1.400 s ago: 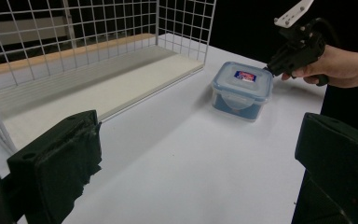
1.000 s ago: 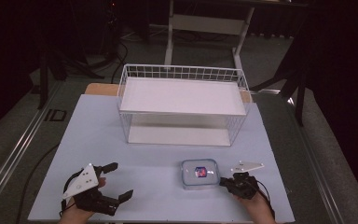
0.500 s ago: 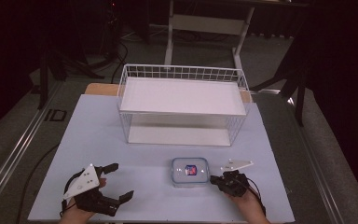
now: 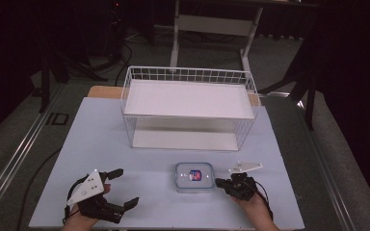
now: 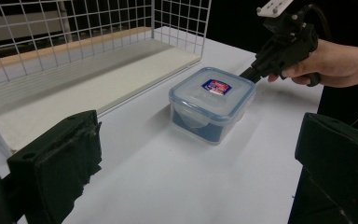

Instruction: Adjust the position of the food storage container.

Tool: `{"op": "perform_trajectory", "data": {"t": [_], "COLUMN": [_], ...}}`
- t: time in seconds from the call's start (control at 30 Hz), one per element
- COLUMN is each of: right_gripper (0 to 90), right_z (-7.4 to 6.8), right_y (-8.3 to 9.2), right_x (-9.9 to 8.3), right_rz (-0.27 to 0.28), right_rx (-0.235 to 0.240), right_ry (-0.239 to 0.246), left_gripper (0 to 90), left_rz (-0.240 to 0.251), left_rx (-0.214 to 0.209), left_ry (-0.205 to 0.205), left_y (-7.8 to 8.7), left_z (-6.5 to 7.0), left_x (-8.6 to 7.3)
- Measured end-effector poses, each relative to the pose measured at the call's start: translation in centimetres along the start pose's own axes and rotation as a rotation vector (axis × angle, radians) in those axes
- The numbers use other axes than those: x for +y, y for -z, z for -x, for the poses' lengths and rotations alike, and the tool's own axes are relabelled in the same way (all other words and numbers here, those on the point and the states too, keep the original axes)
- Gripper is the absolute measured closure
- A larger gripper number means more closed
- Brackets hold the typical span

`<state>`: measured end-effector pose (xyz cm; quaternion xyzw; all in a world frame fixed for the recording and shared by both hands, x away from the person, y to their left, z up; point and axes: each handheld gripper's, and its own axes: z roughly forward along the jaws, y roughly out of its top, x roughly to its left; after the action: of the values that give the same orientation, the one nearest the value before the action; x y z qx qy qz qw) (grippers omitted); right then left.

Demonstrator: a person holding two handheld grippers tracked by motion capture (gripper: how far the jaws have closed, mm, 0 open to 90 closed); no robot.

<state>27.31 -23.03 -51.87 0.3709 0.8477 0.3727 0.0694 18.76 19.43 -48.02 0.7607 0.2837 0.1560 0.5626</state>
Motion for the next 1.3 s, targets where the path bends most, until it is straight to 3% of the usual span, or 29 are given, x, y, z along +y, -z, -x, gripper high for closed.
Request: {"op": "perform_trajectory", "data": {"t": [0.83, 1.03, 1.1, 1.17, 1.23, 1.3], "right_gripper": [90.0, 89.3, 82.9, 75.3, 62.3, 51.1], "right_z": [-2.6, -2.6, -2.3, -2.2, -2.4, -2.6], "right_y": [-3.7, -3.2, -2.3, -1.4, -0.6, 0.5], "right_x": [2.6, 2.8, 2.9, 3.0, 3.2, 3.4], "right_rz": [-0.003, 0.011, 0.04, 0.065, 0.091, 0.133], "right_rx": [0.068, 0.039, 0.034, 0.03, 0.026, 0.056], "right_ry": [0.063, 0.083, 0.072, 0.07, 0.09, 0.094], "left_gripper": [1.3, 1.3, 1.3, 1.3, 1.3, 1.3], "left_rz": [0.009, 0.032, 0.048, 0.008, -0.01, -0.029], "left_rx": [-0.014, -0.028, -0.021, -0.044, -0.046, -0.041], "left_ry": [0.008, 0.002, -0.011, 0.004, 0.021, 0.033], "left_y": [-0.2, -0.1, -0.1, -0.3, -0.6, -0.7], "left_z": [0.1, 0.0, -0.1, -0.3, -0.2, -0.2], "left_x": [-0.1, 0.0, -0.1, 0.0, -0.1, 0.0]}}
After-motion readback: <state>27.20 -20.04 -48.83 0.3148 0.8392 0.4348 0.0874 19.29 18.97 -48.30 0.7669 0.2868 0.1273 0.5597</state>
